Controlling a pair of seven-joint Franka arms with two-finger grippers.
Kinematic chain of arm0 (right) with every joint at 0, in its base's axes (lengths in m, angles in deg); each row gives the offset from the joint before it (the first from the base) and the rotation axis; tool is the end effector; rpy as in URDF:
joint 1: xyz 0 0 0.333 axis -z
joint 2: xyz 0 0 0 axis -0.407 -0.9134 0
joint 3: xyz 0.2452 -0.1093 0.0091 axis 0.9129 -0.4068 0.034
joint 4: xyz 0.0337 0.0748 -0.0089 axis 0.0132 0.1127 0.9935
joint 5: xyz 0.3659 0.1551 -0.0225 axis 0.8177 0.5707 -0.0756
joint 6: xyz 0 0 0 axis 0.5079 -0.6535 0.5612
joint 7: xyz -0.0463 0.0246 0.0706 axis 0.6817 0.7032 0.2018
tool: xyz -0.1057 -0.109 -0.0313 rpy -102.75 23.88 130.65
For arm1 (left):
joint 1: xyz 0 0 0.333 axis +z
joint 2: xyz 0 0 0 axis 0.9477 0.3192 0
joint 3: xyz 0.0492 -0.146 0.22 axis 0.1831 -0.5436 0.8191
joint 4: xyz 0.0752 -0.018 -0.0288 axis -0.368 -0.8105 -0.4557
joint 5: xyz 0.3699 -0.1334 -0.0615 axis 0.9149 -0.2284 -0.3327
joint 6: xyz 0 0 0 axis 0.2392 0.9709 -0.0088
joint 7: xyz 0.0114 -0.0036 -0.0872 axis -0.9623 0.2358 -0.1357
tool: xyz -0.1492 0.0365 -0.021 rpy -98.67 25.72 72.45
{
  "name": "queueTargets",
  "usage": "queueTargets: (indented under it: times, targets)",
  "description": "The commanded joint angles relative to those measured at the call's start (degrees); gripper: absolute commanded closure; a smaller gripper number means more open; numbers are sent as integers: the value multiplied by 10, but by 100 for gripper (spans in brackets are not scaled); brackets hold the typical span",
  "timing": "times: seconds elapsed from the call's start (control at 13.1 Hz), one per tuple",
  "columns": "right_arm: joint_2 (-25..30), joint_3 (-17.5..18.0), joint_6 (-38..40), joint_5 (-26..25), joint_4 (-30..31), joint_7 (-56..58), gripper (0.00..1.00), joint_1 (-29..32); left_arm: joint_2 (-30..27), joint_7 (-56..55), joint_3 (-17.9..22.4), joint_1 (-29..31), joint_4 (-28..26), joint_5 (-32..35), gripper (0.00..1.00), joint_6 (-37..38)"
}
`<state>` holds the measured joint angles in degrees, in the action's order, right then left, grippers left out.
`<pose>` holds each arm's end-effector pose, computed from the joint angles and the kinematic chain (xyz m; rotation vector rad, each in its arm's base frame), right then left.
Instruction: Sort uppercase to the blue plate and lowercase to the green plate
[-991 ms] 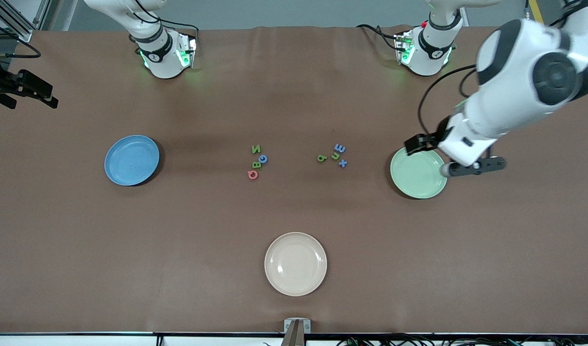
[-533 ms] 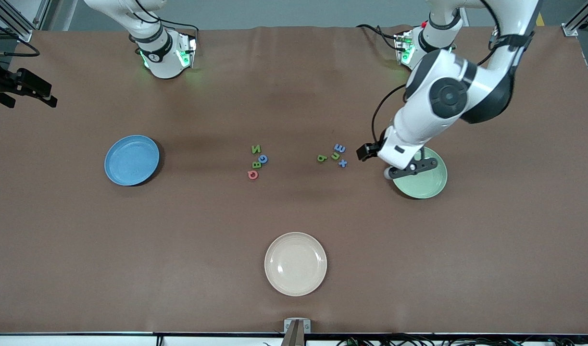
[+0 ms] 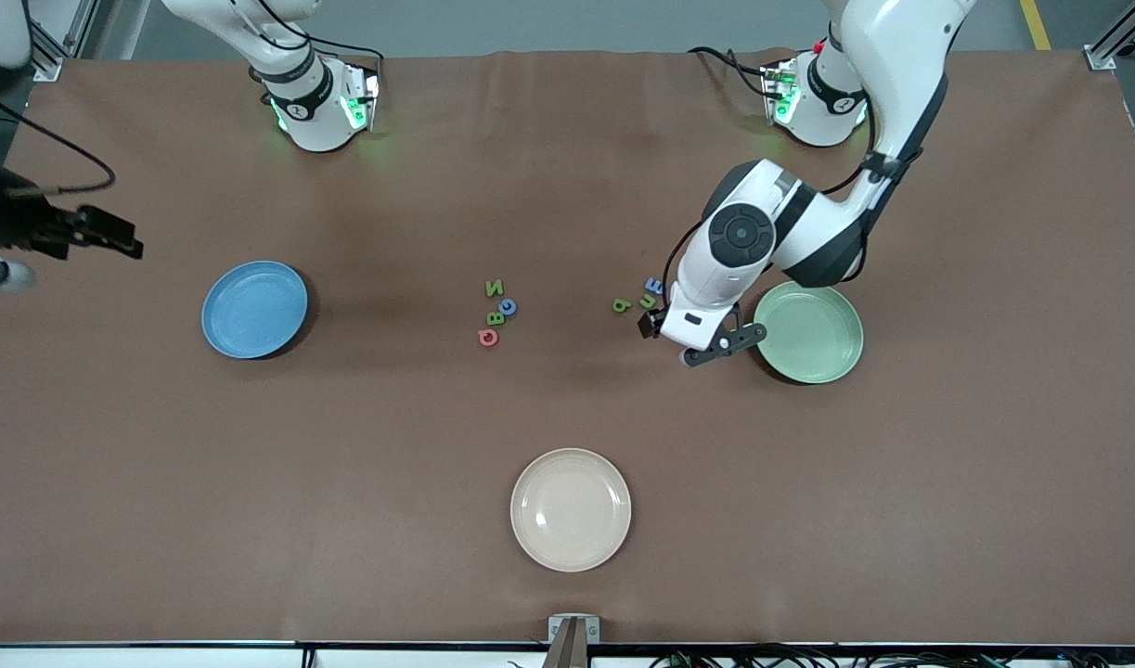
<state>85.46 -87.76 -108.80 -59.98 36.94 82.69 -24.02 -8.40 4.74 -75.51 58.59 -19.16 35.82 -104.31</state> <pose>0.5526 -0.0363 0.4528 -3.1131 0.0215 0.2518 0.5006 -0.3556 0.1826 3.0308 0.5863 -0.1206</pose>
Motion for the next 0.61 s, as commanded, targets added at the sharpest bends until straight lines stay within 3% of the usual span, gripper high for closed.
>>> queueTargets:
  times: [0.0, 0.23, 0.38, 0.53]
  targets:
    - [-36, 1, 9, -9, -33, 3, 0, -10, 16, -45, 0, -4, -23, 20, 0, -63]
    - [-57, 5, -33, 15, -4, -35, 0, -39, 32, -69, 0, -10, -41, 63, 0, -73]
    - [-56, 5, -62, 50, 38, -81, 0, -56, 35, -84, 0, -19, -61, 70, 0, -104]
    - [-46, 5, -110, 53, 96, -122, 0, -99, 39, -110, 1, -23, -79, 73, 2, -123]
